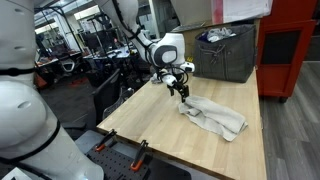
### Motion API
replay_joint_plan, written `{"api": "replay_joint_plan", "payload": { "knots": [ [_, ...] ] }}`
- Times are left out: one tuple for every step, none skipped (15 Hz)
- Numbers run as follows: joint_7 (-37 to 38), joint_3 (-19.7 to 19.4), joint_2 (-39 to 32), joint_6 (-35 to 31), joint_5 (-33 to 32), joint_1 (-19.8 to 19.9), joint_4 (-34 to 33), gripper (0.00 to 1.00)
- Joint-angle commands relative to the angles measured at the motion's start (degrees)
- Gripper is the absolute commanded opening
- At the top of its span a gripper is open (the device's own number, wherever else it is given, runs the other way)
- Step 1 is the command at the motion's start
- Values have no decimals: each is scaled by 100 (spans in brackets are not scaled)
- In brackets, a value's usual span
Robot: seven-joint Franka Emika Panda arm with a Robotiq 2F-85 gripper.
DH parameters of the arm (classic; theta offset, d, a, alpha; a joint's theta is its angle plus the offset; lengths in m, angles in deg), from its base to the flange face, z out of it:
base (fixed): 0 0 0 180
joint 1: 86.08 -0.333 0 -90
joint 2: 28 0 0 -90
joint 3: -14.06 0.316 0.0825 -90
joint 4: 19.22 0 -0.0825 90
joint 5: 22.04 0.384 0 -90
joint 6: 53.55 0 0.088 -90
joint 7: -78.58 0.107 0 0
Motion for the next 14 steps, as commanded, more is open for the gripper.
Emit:
{"api": "replay_joint_plan", "payload": {
  "knots": [
    [299, 20, -312, 150, -195, 109, -366, 72],
    [368, 14, -373, 145, -217, 121, -416, 66],
    [425, 10, -419, 156, -217, 136, -454, 56],
    [500, -13, -454, 152, -225, 137, -477, 50],
    [560, -24, -474, 175, -216, 148, -496, 41],
    [625, -46, -472, 179, -212, 155, -492, 34],
    [698, -64, -445, 206, -201, 165, -472, 27],
    [743, -80, -410, 212, -196, 175, -447, 19],
    [811, -99, -337, 233, -195, 180, -389, 12],
    [865, -124, -284, 257, -204, 175, -347, 4],
    [893, -124, -196, 343, -195, 181, -278, 0],
    [826, -72, -98, 471, -160, 215, -209, 0],
    [766, -12, -1, 618, -127, 233, -140, 0],
    [669, 79, 99, 822, -59, 265, -84, 0]
  ]
}}
